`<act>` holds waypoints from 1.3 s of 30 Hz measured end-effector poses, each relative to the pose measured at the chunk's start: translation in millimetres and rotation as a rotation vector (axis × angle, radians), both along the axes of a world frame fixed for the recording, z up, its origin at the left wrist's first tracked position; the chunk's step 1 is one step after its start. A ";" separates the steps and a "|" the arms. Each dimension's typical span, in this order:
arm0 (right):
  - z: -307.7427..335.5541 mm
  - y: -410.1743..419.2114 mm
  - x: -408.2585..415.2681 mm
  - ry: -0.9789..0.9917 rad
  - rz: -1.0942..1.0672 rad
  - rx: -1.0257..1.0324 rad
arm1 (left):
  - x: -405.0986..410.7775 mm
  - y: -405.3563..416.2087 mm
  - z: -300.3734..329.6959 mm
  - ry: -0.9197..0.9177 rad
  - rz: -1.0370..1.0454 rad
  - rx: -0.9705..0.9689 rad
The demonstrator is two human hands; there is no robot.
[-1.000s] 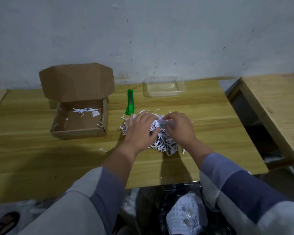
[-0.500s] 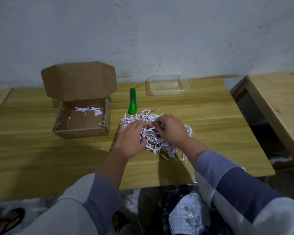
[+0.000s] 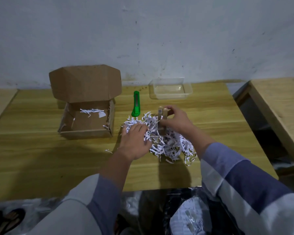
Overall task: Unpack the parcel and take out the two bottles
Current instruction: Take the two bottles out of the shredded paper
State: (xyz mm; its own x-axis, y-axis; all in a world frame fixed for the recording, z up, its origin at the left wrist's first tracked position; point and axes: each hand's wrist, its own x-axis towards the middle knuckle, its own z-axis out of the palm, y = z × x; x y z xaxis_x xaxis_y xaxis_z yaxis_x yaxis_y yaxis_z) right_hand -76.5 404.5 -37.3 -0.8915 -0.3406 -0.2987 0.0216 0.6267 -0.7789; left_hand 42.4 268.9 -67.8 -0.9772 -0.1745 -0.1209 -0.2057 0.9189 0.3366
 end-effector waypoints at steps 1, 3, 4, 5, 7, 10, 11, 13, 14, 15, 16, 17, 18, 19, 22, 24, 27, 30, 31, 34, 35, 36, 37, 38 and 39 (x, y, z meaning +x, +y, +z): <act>7.3 1.3 -0.6 -0.032 -0.004 -0.101 | -0.6 1.4 1.9 0.001 0.005 0.006; 23.5 2.9 -1.8 -0.064 -0.011 -0.264 | -3.8 5.6 6.0 0.059 0.034 0.027; 30.1 2.9 -3.2 -0.049 -0.033 -0.315 | -7.1 8.0 8.4 0.112 0.056 0.033; 37.3 2.7 -3.6 -0.023 -0.059 -0.357 | -11.4 10.8 11.9 0.167 0.084 0.037; 47.4 1.4 -5.4 0.012 -0.097 -0.412 | -21.3 16.3 20.7 0.279 0.172 0.062; 60.1 -1.3 -7.2 0.005 -0.083 -0.421 | -33.6 19.9 37.6 0.391 0.288 0.139; 63.9 -1.5 -6.8 0.005 -0.077 -0.436 | -36.5 21.4 41.7 0.394 0.280 0.176; 69.1 -0.5 -7.4 0.014 -0.064 -0.471 | -41.1 25.7 47.8 0.395 0.264 0.245; 69.2 1.1 -8.4 0.020 -0.049 -0.472 | -43.0 28.1 50.2 0.405 0.268 0.269; 69.0 3.8 -9.0 0.022 -0.034 -0.465 | -44.7 31.0 53.1 0.407 0.275 0.289; 67.5 7.3 -9.7 0.024 -0.031 -0.451 | -46.3 34.1 54.6 0.390 0.270 0.301; 65.4 11.7 -10.7 0.020 -0.043 -0.441 | -47.3 37.4 55.7 0.356 0.248 0.300; 63.1 15.8 -11.9 0.024 -0.070 -0.426 | -48.6 40.0 54.1 0.307 0.215 0.296; 60.4 20.4 -13.2 0.039 -0.104 -0.402 | -49.4 42.4 52.5 0.250 0.178 0.295; 48.9 39.1 -17.0 0.141 -0.187 -0.186 | -52.1 46.1 36.6 0.080 0.071 0.205; 36.1 56.1 -19.9 0.177 -0.211 0.002 | -52.3 48.3 24.5 -0.026 0.001 0.079; 9.8 81.6 -25.9 0.158 -0.255 0.236 | -48.9 50.6 11.0 -0.133 -0.071 -0.024; -16.0 99.8 -32.8 0.138 -0.308 0.396 | -44.0 48.1 -1.3 -0.146 -0.109 -0.049; -23.2 103.1 -36.3 0.139 -0.330 0.424 | -42.6 46.6 -4.9 -0.135 -0.113 -0.050; -36.0 107.8 -50.7 0.158 -0.371 0.481 | -39.5 42.3 -14.4 -0.091 -0.123 -0.066; -37.6 108.2 -56.2 0.157 -0.371 0.488 | -38.7 41.0 -16.4 -0.079 -0.125 -0.071; -39.2 108.8 -61.6 0.151 -0.367 0.487 | -38.1 39.8 -18.2 -0.070 -0.125 -0.075; -39.8 109.1 -66.4 0.141 -0.360 0.480 | -37.7 38.8 -19.5 -0.060 -0.123 -0.077; -39.2 109.5 -69.7 0.127 -0.352 0.475 | -37.0 38.2 -20.6 -0.050 -0.121 -0.077; -37.9 109.8 -71.8 0.119 -0.346 0.481 | -36.3 38.2 -20.9 -0.041 -0.121 -0.076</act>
